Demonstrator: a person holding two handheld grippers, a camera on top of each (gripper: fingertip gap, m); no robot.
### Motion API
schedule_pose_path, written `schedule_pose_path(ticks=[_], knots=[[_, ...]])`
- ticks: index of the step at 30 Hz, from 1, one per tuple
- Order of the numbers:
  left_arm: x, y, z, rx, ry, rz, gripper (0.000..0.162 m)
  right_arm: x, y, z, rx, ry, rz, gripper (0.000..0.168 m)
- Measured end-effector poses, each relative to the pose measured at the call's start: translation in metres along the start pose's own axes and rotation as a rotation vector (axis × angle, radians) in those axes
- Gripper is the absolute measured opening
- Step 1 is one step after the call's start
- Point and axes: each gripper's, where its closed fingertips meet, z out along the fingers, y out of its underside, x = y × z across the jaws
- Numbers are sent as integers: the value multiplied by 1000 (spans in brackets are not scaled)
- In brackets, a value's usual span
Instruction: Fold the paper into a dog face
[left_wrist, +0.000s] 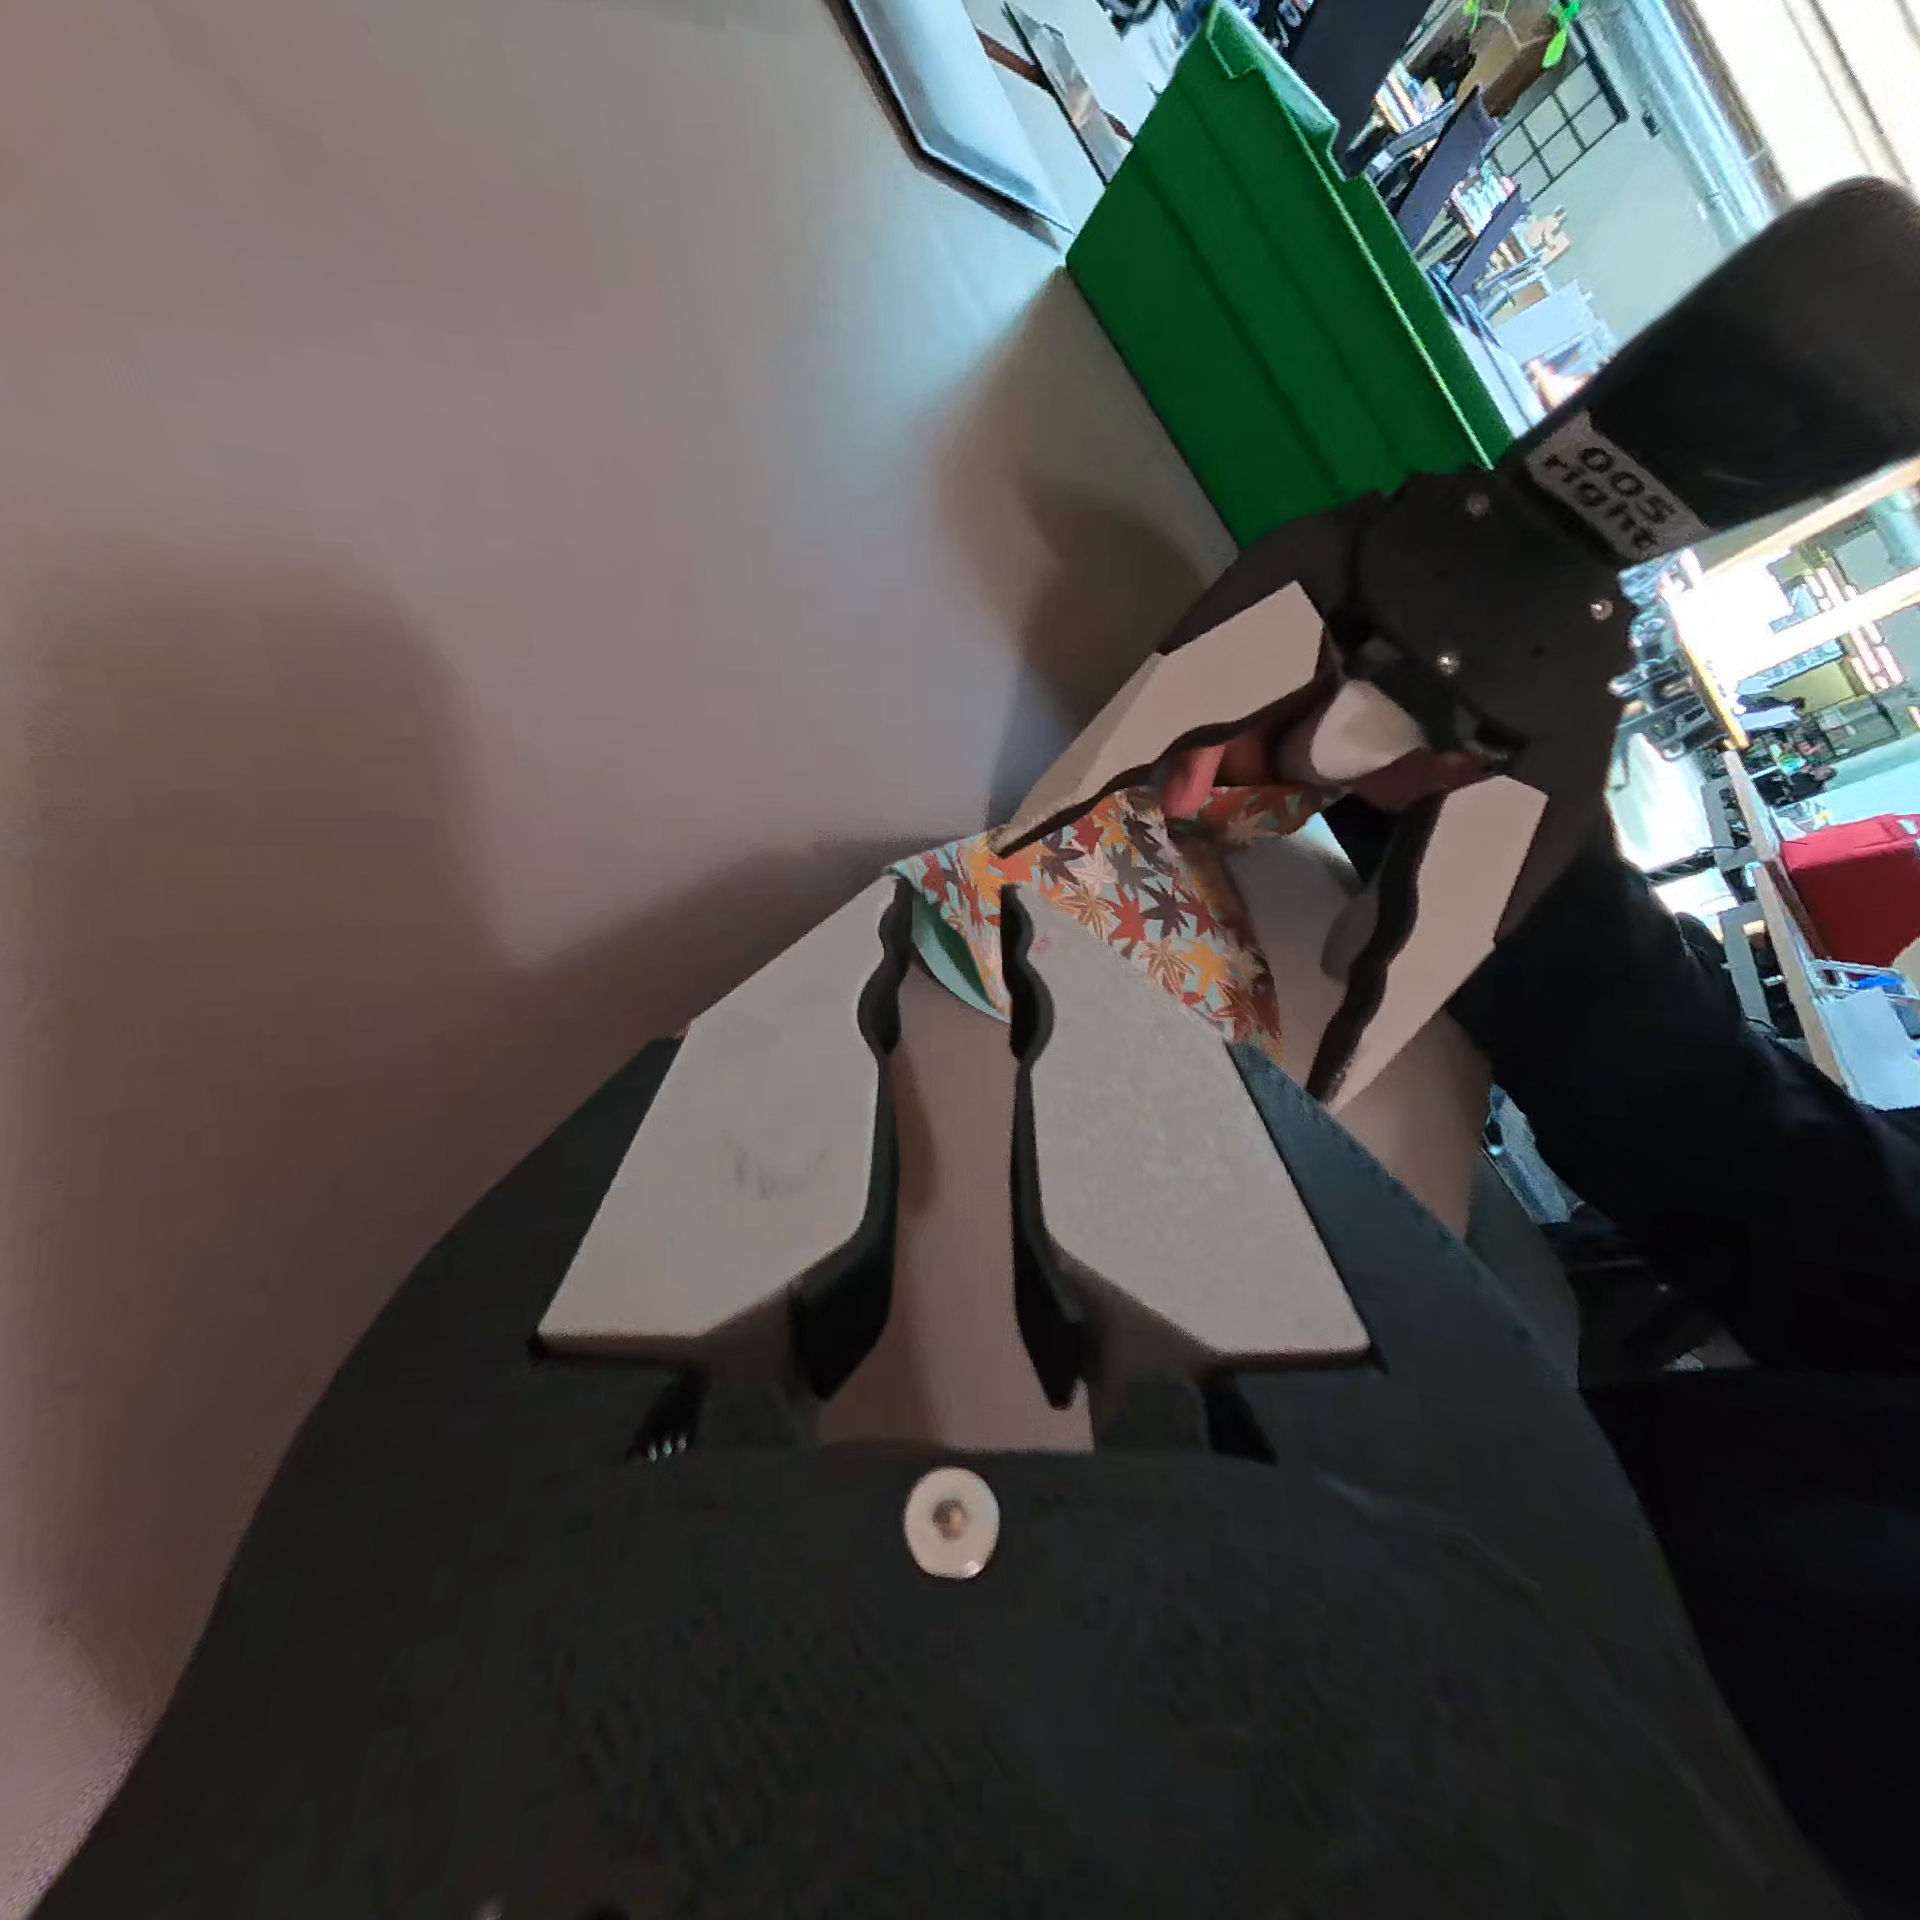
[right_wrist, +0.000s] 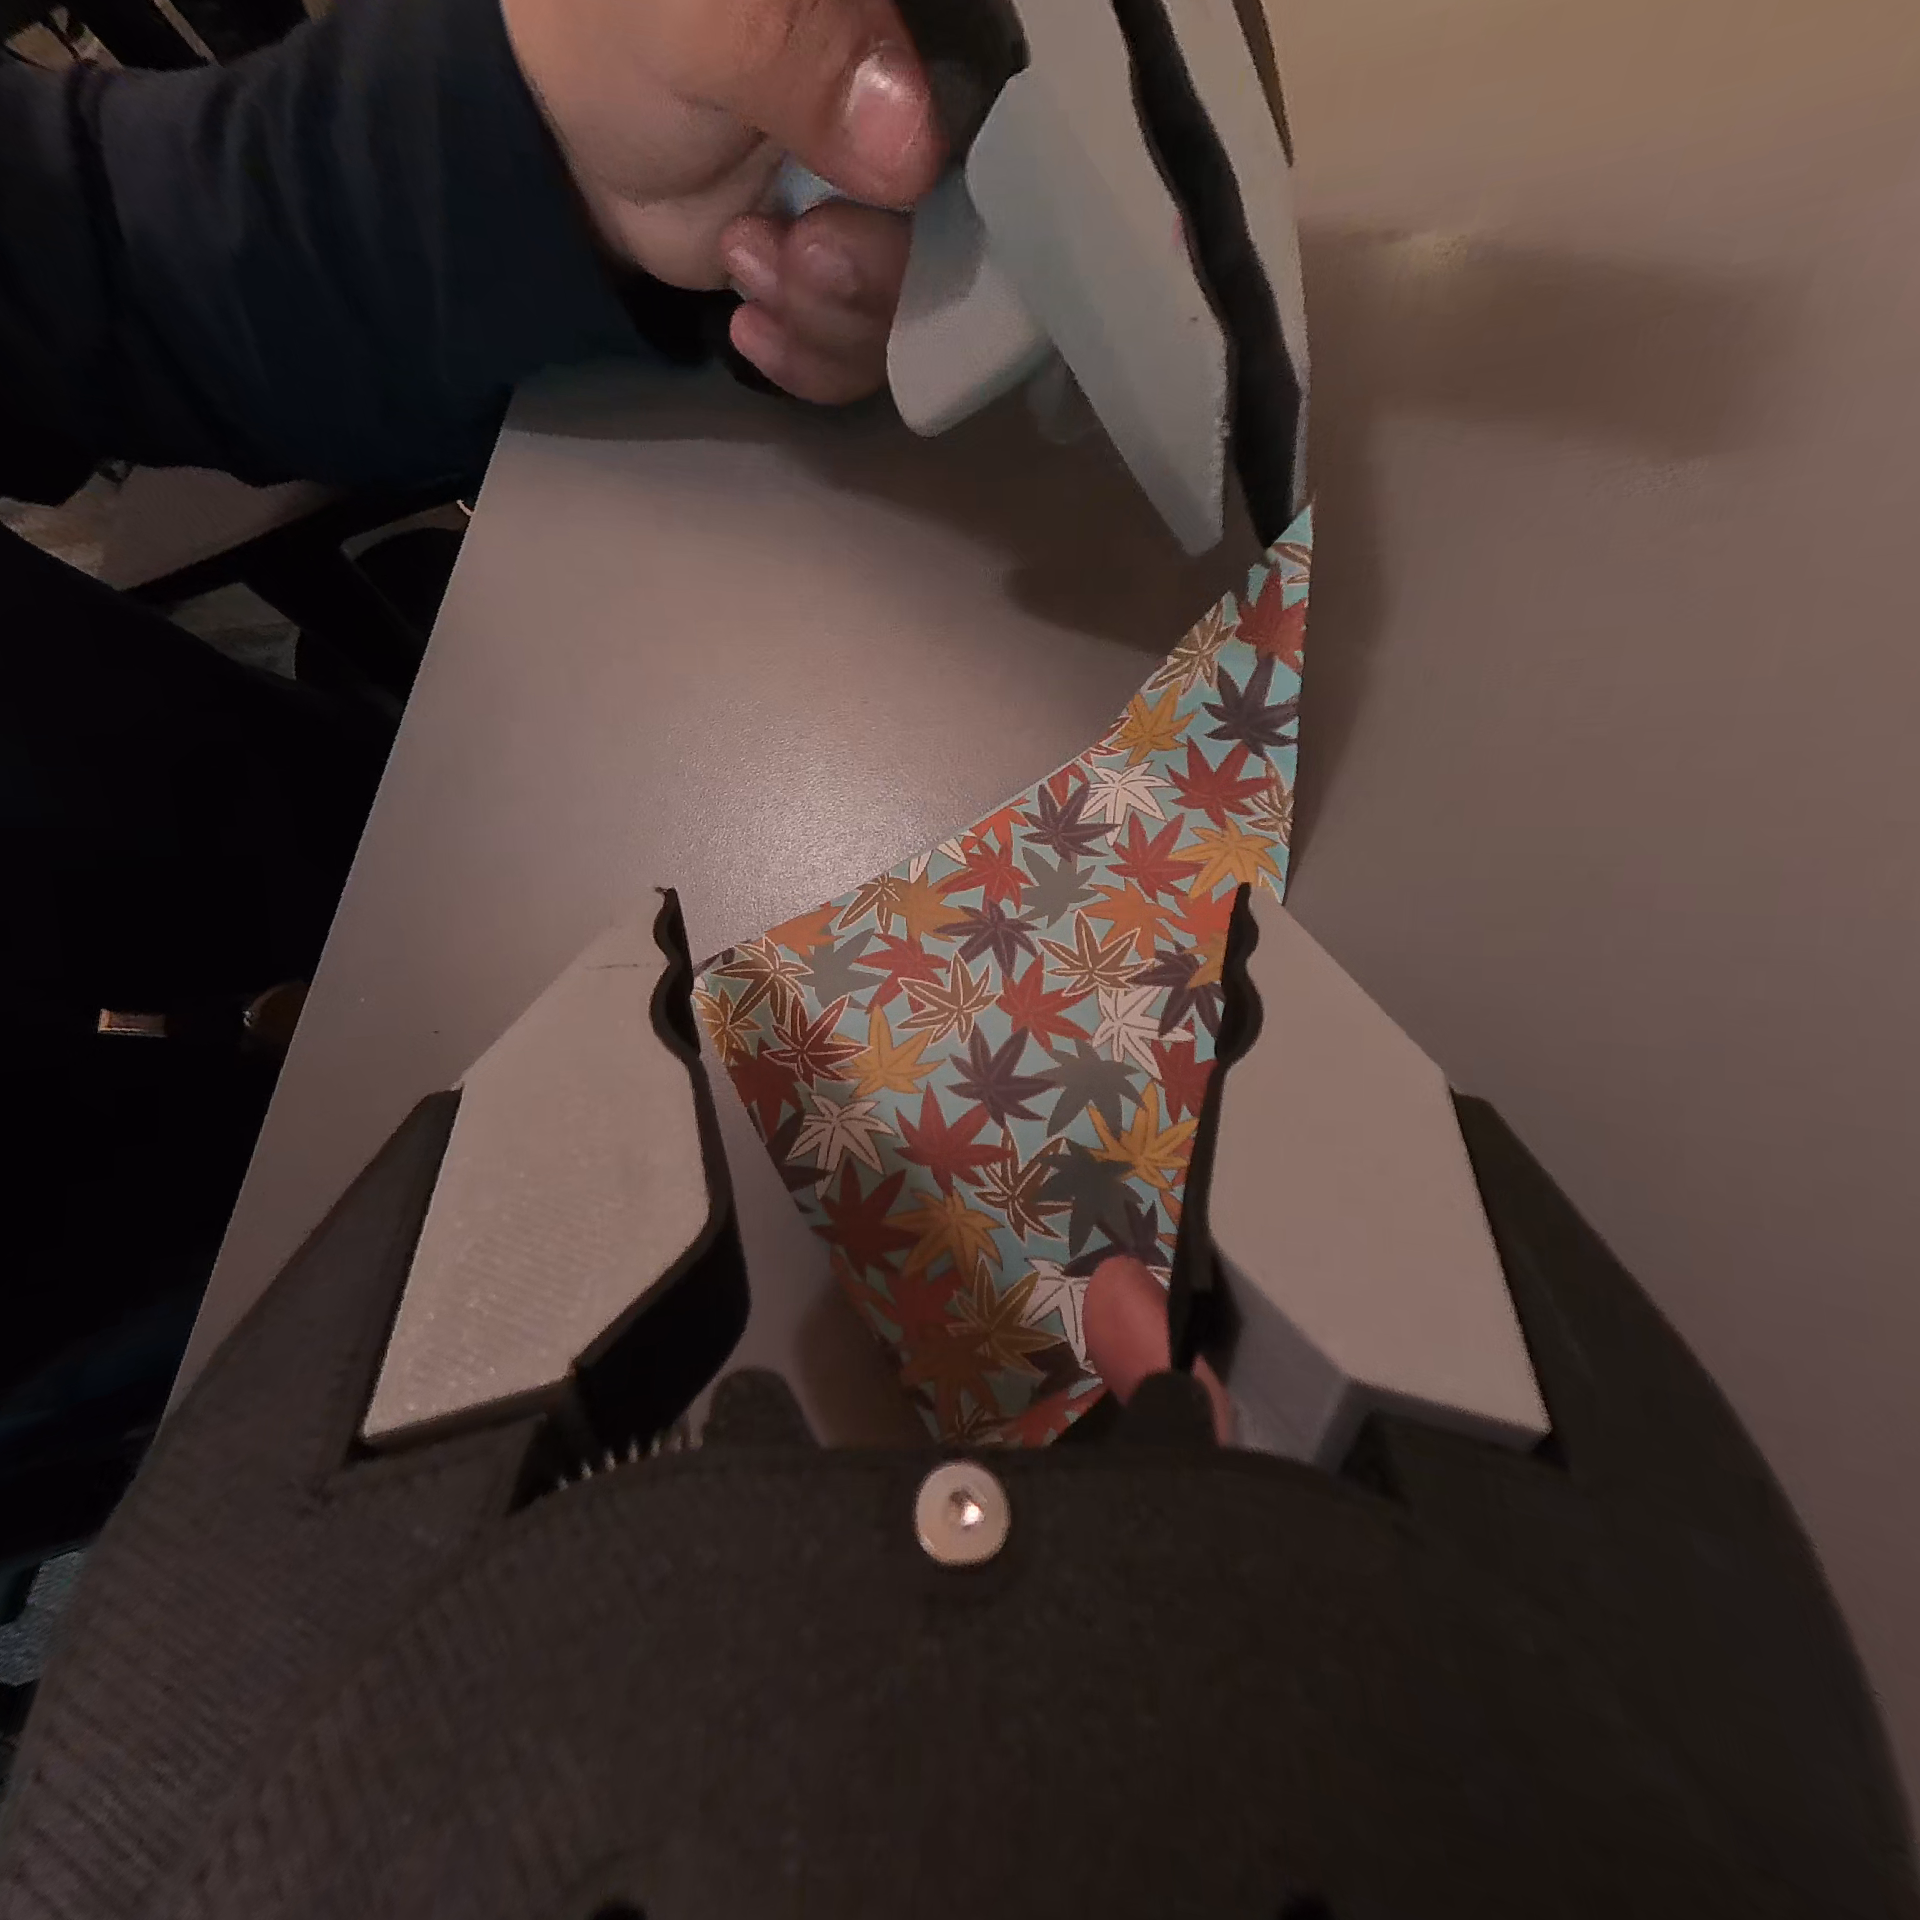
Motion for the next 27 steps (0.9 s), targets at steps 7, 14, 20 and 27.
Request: schedule_pose_path(ticks=[7, 14, 20, 27], knots=[[1, -5, 11, 2, -36, 60, 0, 0, 1, 1, -10, 15, -21, 100], [3, -3, 14, -6, -54, 99, 0, 0, 2, 1, -17, 28, -35, 100], [17, 6, 13, -24, -11, 151, 0, 2, 2, 1, -17, 33, -31, 96], [33, 25, 11, -81, -57, 429, 0, 2, 2, 1, -14, 28, -26, 97]])
